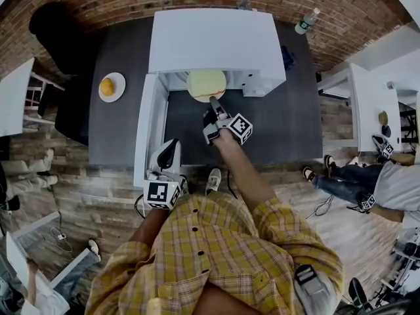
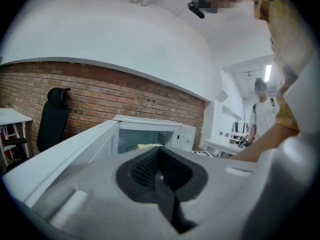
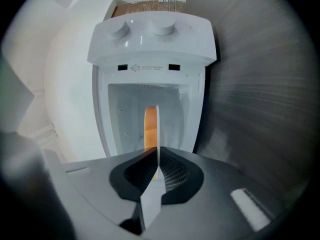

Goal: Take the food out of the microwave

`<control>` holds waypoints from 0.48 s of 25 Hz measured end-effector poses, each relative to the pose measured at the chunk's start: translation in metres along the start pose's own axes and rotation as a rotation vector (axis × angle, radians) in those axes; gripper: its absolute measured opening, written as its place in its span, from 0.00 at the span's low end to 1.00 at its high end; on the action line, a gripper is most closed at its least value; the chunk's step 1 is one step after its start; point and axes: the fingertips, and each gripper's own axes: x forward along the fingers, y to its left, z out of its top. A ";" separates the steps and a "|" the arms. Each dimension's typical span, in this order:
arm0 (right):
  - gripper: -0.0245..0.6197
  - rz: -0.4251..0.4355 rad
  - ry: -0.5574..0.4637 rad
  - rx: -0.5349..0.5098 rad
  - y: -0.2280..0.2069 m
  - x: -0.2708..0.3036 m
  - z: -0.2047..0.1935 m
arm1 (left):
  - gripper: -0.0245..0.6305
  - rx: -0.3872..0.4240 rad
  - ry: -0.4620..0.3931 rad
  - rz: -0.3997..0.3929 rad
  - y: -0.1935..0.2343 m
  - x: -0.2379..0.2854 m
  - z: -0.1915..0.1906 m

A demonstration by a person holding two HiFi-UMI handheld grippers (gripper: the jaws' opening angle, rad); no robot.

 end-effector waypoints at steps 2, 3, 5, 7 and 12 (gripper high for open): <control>0.06 0.012 -0.003 -0.002 0.006 -0.017 -0.002 | 0.03 -0.001 -0.007 -0.008 -0.001 -0.002 0.000; 0.06 0.021 -0.007 0.001 0.012 -0.025 -0.004 | 0.03 -0.001 -0.011 -0.014 -0.001 -0.002 0.001; 0.06 0.045 -0.018 0.013 0.025 -0.041 -0.007 | 0.03 0.000 -0.018 -0.027 -0.004 -0.003 0.002; 0.06 0.074 -0.022 0.019 0.037 -0.055 -0.012 | 0.03 -0.007 -0.024 -0.040 -0.007 -0.004 0.000; 0.06 0.127 -0.030 0.001 0.059 -0.085 -0.024 | 0.03 -0.030 -0.039 -0.081 -0.014 -0.007 -0.004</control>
